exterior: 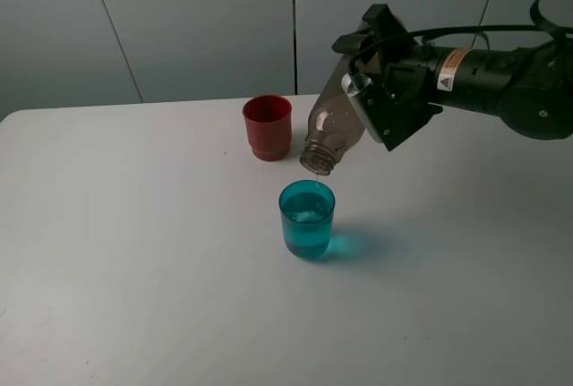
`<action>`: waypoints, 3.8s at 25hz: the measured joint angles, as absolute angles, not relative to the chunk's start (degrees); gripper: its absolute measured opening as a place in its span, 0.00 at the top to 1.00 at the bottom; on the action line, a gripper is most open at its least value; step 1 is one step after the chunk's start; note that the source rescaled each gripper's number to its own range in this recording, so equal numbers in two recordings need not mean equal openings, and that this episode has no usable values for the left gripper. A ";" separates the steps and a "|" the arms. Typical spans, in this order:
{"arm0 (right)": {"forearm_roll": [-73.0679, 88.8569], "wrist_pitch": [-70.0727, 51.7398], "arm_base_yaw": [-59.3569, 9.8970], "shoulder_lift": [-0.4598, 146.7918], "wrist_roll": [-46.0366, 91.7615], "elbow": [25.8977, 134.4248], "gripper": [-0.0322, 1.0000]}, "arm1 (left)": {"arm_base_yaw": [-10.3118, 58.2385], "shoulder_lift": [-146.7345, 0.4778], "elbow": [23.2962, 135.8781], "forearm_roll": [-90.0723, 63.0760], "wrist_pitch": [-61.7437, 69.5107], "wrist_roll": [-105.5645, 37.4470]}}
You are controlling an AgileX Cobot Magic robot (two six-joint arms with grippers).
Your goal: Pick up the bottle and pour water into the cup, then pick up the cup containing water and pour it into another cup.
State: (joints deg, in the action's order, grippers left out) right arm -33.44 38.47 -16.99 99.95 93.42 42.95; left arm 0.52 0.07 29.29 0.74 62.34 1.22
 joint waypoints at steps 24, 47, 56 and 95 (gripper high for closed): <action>-29.42 38.35 -17.08 99.73 76.32 42.95 0.97 | 0.52 0.07 29.29 0.74 62.34 1.22; -27.87 38.70 -5.17 97.13 5.64 39.42 0.97 | 0.52 0.07 29.29 0.74 62.34 1.22; -28.25 44.33 4.77 102.34 -14.62 39.42 0.97 | 0.52 0.07 29.29 0.74 62.34 1.22; -19.95 67.10 7.70 130.66 -4.85 49.67 0.97 | 0.52 0.07 29.29 0.74 62.34 0.98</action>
State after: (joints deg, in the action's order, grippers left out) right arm -19.95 67.10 7.70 130.66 -4.85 49.67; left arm 0.52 0.07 29.29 0.74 62.34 0.98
